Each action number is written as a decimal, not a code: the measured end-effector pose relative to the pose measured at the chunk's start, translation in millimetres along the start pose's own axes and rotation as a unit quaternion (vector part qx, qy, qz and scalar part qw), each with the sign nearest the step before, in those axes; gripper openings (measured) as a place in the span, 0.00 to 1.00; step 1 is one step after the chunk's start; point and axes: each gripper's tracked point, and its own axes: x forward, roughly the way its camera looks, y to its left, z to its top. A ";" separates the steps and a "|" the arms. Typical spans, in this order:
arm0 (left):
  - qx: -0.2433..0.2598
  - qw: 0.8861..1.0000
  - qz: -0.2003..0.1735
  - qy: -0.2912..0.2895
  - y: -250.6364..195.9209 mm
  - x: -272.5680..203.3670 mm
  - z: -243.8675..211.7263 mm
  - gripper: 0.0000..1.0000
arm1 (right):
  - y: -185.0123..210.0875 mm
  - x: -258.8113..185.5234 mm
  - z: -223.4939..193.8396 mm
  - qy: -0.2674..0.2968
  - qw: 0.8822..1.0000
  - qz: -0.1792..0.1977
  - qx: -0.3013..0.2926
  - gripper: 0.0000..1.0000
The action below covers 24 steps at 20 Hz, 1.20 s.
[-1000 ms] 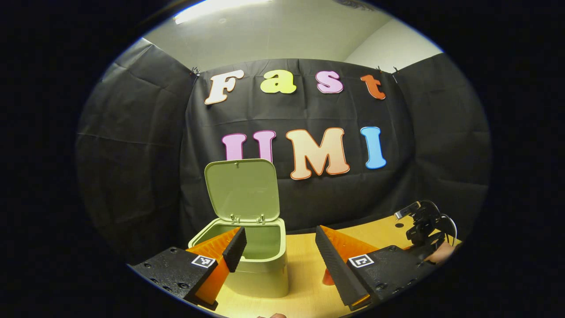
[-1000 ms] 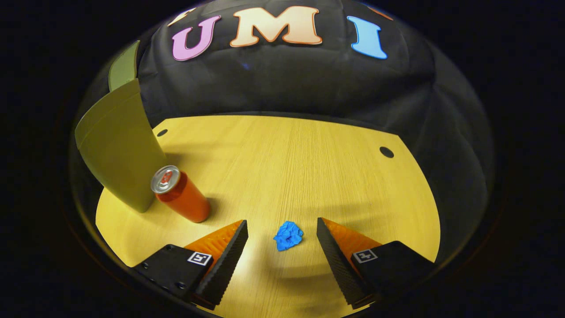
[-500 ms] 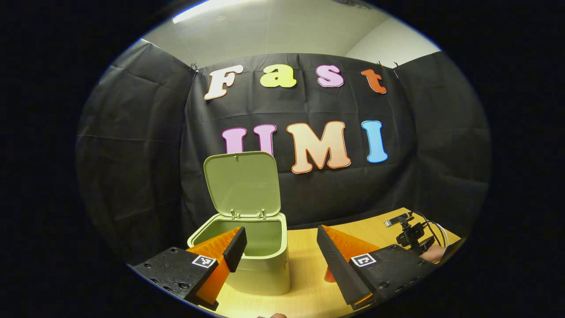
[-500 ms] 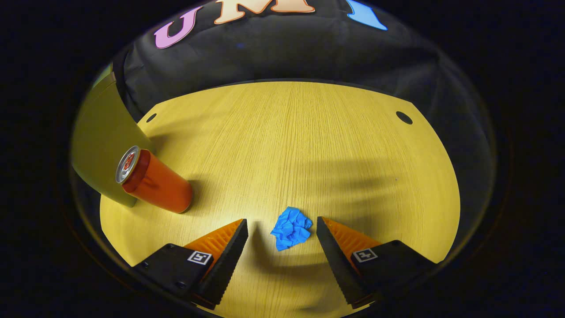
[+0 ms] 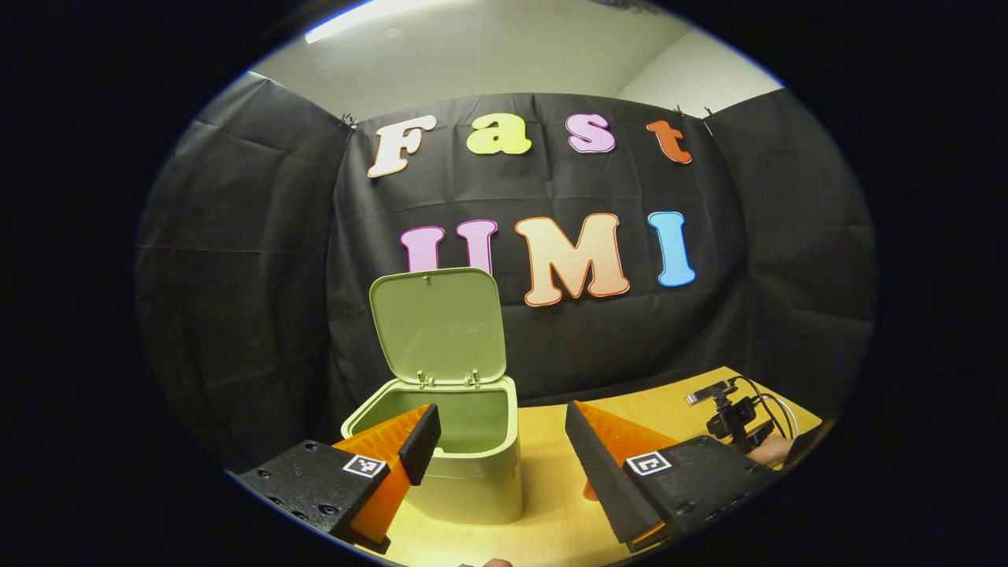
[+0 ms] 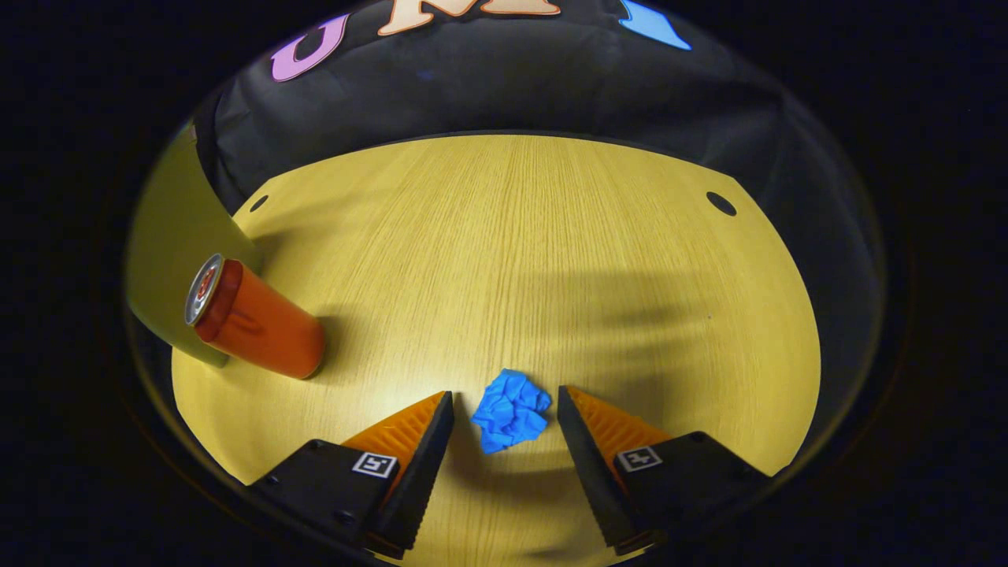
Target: Press the lid of the desktop garbage bin to open it, pick up the crumpled paper on the desktop and throw it into the bin, then pick up the pop can on the desktop and drop it into the bin, and finally close the garbage bin lid.
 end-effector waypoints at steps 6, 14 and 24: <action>-0.002 1.000 -0.006 -0.002 -4.8 0.5 0.9 0.94 | -3.7 -0.5 1.1 0.005 1.000 0.002 0.026 0.42; -0.012 1.000 0.004 0.003 7.8 -7.4 -3.2 0.93 | -0.1 -16.4 10.2 -0.013 1.000 0.016 0.016 0.41; -0.029 0.999 0.014 0.006 24.5 -18.1 -9.8 0.94 | 23.2 -124.5 86.8 -0.124 0.990 0.065 -0.027 0.39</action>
